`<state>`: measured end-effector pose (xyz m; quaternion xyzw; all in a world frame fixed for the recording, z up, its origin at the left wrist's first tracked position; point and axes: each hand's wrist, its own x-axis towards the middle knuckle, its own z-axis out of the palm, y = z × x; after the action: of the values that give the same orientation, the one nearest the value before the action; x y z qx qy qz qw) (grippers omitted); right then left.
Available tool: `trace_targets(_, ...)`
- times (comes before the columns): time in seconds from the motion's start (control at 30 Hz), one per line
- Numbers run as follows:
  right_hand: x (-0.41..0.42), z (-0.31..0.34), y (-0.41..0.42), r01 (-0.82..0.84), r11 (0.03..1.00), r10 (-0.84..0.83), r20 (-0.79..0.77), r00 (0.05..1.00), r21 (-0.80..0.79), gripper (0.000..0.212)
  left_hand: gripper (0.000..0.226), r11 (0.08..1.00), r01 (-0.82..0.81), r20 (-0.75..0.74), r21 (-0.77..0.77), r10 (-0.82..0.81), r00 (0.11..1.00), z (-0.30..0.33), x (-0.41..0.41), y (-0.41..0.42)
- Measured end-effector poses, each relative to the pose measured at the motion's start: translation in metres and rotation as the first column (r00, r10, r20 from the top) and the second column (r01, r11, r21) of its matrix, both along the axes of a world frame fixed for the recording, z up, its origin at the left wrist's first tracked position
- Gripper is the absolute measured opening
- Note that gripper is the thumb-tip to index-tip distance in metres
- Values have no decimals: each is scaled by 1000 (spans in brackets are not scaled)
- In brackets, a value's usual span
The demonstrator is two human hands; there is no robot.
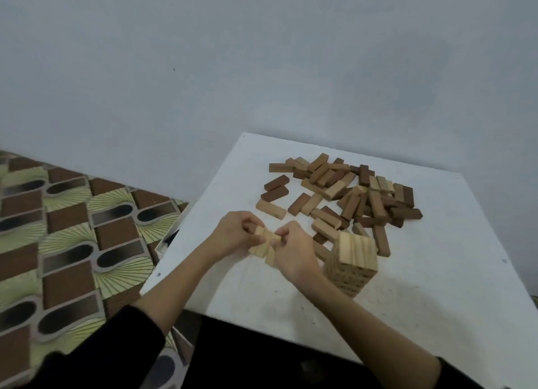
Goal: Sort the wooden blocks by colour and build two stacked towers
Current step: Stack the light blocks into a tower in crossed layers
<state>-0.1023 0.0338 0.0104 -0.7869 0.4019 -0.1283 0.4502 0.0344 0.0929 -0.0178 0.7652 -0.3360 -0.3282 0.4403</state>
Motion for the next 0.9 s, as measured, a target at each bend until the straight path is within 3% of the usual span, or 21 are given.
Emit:
trace_targets(0.13, -2, -25, -1, 77, 997, -77, -26, 997, 2, 5, 23, 998, 0, 111, 60, -7, 994, -9, 2, -2)
trace_targets(0.43, 12, -39, -10, 88, 989, -100, -97, 990, -121, 19, 35, 997, 73, 308, 29, -78, 948, -19, 2, -7)
trace_targets(0.53, 13, -42, -10, 67, 982, -82, -83, 993, -174, 21, 40, 999, 28, 301, 20, -33, 953, -22, -1, -7)
trace_targets(0.63, 14, -43, -11, 86, 984, -96, -57, 994, -154, 22, 60, 997, 56, 279, 46, -66, 958, -26, -6, -4)
trace_targets(0.77, 13, -46, -11, 113, 987, -115, -8, 993, -113, 22, 95, 980, 161, 384, 117, -194, 903, -31, -13, -3)
trace_targets(0.9, 12, -52, -9, 86, 986, -83, 24, 996, -141, 21, 81, 982, 186, 376, 25, -181, 909, -31, -8, -4)
